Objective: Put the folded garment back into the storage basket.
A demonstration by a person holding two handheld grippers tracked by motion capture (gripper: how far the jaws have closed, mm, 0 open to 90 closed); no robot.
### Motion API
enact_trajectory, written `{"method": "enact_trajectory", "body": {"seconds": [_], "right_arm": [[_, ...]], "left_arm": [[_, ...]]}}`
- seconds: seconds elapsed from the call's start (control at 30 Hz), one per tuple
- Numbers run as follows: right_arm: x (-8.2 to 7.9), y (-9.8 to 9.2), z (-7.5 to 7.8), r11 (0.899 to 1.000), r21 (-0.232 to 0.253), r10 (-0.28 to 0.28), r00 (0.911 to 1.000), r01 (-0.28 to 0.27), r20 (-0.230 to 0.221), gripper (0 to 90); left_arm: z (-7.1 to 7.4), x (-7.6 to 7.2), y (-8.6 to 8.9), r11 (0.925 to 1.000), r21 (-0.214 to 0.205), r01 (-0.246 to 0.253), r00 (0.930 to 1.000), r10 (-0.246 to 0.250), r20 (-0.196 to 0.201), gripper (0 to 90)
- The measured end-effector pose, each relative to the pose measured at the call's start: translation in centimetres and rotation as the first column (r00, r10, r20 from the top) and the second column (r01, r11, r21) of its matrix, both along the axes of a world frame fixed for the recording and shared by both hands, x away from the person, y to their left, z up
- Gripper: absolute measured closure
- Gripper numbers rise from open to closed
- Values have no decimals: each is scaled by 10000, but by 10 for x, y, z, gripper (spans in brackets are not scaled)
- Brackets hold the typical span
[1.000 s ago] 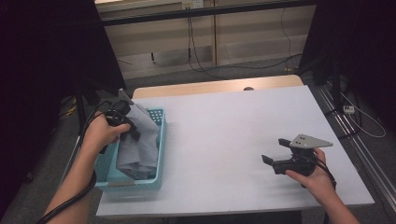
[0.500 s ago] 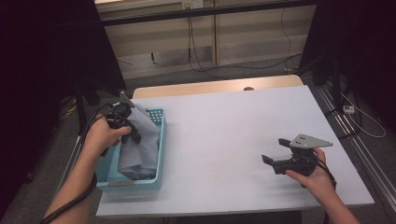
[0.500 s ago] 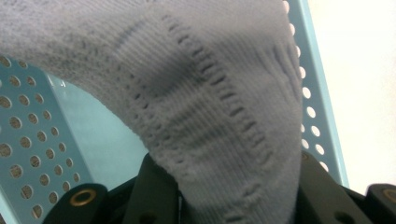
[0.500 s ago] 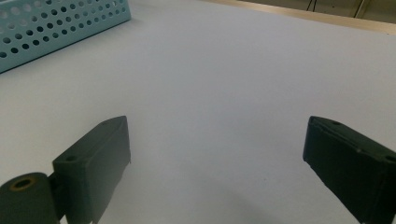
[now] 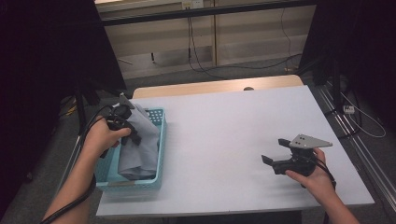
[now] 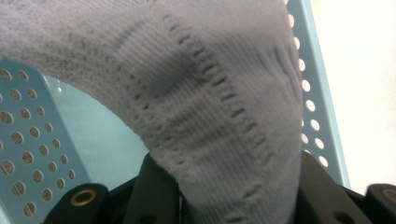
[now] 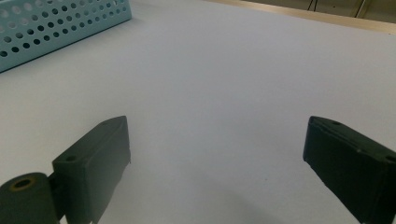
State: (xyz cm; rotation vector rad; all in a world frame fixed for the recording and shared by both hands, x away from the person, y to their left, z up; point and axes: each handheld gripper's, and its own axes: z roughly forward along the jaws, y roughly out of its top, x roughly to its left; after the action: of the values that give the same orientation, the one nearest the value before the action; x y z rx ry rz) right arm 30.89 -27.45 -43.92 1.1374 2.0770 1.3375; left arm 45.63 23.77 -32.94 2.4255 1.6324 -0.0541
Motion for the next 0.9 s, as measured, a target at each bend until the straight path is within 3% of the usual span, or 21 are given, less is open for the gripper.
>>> {"method": "enact_trajectory", "body": {"seconds": [0.9], "right_arm": [[0,0,0,10000,15,-13,10000,13,13,74]], "left_arm": [[-2,-11,2,9995,-194,254,9996,-256,-93,699]]}}
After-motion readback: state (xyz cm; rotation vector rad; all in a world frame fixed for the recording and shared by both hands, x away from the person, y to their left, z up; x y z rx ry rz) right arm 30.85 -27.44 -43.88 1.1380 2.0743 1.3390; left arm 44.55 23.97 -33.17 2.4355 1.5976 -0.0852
